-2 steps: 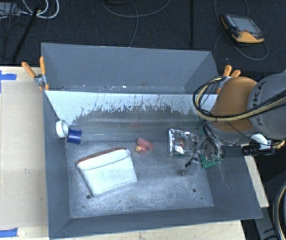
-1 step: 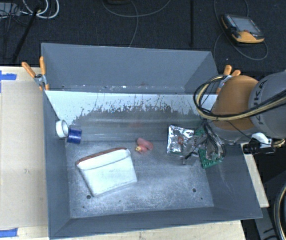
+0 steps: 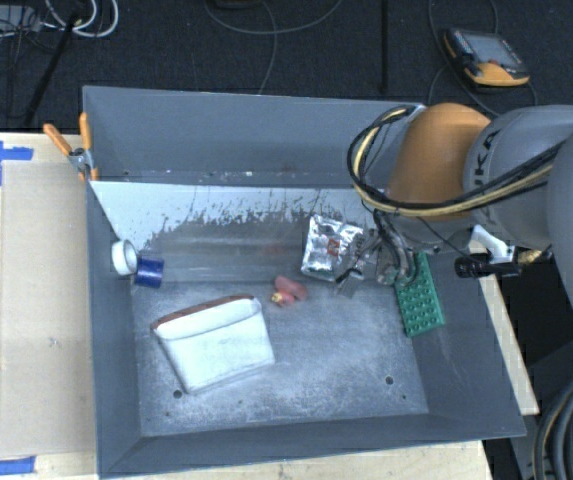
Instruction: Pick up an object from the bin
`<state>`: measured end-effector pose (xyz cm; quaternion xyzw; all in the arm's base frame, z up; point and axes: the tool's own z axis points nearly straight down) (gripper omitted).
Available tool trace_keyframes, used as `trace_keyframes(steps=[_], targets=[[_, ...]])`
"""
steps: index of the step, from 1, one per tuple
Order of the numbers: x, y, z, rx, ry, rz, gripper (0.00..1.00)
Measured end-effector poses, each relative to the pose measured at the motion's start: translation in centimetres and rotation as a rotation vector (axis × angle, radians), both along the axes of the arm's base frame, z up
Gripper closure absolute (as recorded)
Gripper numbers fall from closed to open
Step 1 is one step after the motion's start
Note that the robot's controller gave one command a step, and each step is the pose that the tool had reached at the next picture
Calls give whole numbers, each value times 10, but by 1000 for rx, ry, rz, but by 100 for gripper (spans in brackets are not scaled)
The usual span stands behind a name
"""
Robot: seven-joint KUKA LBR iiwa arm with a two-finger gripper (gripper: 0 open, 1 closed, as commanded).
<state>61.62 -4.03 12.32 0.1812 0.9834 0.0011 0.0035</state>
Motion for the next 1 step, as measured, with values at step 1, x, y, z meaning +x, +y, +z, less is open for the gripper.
trace_keyframes(steps=[1], targets=[[-3, 6, 96, -1, -2, 18, 100]])
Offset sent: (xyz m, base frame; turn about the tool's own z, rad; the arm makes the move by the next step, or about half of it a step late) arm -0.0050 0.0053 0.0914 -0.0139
